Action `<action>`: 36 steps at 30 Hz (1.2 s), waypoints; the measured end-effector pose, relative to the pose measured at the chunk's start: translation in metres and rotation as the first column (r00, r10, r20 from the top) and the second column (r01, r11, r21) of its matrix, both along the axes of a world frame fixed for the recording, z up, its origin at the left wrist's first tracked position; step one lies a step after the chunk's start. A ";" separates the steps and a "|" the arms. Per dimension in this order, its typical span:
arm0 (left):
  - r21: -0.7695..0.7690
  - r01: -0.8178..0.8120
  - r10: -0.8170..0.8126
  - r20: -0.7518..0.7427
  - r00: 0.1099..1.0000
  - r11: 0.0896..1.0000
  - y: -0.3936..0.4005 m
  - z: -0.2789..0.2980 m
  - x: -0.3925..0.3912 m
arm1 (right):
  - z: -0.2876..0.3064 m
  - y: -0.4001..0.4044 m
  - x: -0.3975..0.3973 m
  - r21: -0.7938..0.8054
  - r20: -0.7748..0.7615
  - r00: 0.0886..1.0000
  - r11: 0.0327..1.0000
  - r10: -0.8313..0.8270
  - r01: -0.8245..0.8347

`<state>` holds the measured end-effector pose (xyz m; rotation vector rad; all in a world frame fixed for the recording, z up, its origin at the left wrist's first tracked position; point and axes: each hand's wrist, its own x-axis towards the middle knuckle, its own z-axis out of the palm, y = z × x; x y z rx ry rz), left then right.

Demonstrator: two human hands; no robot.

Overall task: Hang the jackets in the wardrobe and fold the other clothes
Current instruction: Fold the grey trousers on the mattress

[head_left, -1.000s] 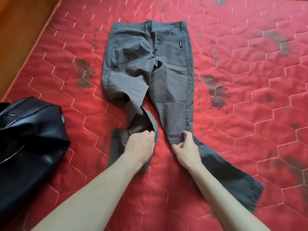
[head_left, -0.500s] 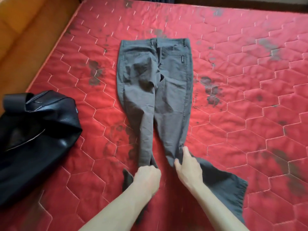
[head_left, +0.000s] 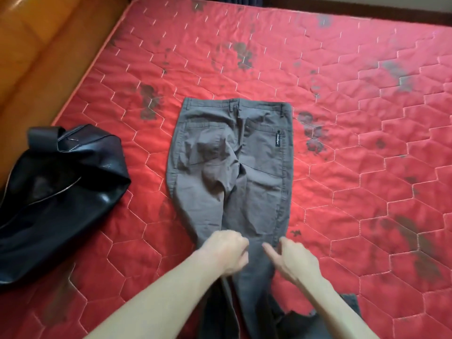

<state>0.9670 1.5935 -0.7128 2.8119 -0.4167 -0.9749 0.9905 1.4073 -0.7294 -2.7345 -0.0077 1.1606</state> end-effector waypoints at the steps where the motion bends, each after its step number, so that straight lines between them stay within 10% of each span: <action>1: -0.020 -0.042 0.043 0.075 0.996 0.999 0.011 0.000 0.010 | -0.002 0.003 0.012 0.030 0.083 0.993 0.997 -0.080 0.078; 9: -0.054 -0.175 0.175 0.553 0.815 0.983 0.092 -0.030 0.073 | -0.025 0.037 0.109 0.254 0.238 0.918 0.932 -0.317 0.256; 16: 0.018 -0.268 0.216 0.539 0.814 0.963 0.143 -0.067 0.134 | -0.052 0.062 0.188 0.249 0.296 0.846 0.890 -0.444 0.381; 28: 0.036 -0.429 0.335 0.567 0.753 0.903 0.183 -0.104 0.235 | -0.091 0.083 0.301 0.012 0.622 0.771 0.987 -0.133 0.161; 36: -0.298 -0.857 0.877 0.374 0.300 0.421 0.189 -0.104 0.298 | -0.106 0.101 0.341 0.372 0.517 0.616 0.804 -0.595 0.464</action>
